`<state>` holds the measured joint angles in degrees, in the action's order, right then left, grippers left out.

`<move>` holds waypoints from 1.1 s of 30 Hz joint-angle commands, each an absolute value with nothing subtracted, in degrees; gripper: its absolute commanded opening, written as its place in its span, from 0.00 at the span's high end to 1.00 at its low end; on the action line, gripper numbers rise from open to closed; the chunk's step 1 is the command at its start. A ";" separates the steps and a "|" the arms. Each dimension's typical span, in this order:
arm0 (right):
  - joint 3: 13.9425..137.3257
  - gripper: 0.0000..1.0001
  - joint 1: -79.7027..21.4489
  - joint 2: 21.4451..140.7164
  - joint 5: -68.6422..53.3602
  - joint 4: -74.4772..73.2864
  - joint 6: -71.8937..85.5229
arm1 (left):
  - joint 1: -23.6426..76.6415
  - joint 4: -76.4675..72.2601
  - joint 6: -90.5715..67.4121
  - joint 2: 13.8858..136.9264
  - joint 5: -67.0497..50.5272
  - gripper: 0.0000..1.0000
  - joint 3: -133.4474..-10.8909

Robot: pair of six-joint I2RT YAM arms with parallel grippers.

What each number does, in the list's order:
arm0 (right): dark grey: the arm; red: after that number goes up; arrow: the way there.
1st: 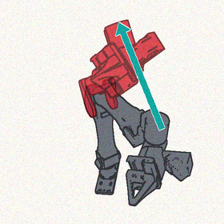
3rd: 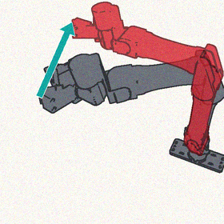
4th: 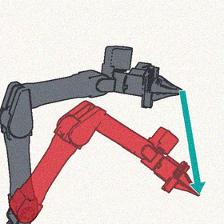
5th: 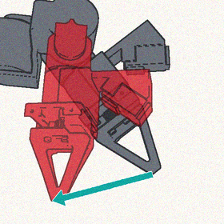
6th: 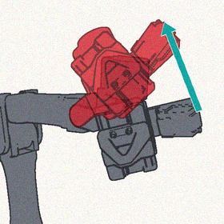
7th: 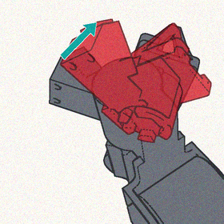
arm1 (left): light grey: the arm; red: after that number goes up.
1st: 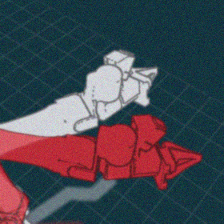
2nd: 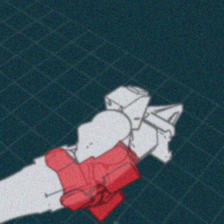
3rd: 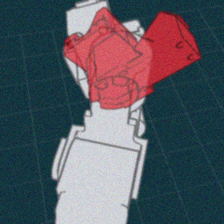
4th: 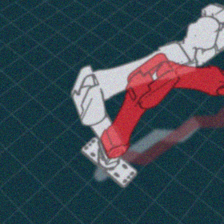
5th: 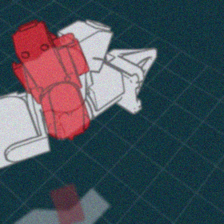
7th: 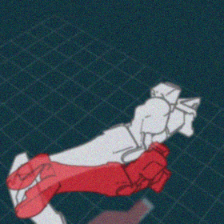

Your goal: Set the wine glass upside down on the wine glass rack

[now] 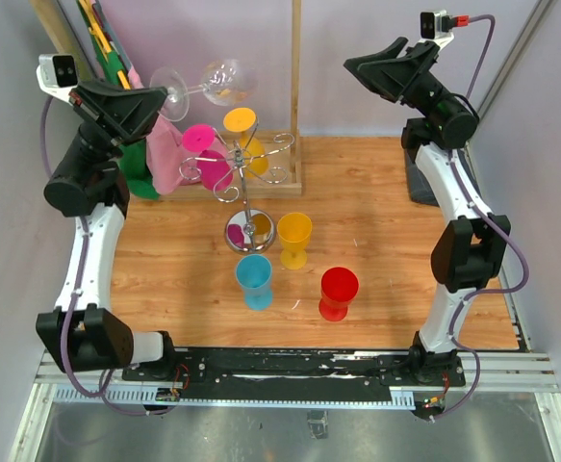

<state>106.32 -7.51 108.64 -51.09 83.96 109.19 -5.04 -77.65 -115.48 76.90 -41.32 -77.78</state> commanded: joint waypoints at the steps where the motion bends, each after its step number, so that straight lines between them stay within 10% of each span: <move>1: 106.46 0.43 -7.21 108.54 -51.65 87.79 109.66 | -8.89 -68.10 -108.28 71.13 -41.78 1.00 -73.96; 33: 113.05 0.45 -6.76 111.96 -49.45 88.82 111.71 | -6.56 15.08 -64.63 43.30 -3.55 1.00 -76.90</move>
<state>112.29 -7.44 111.77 -50.76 85.52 112.12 -8.23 11.79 -66.72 46.22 -12.62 -75.13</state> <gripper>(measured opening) 0.544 0.084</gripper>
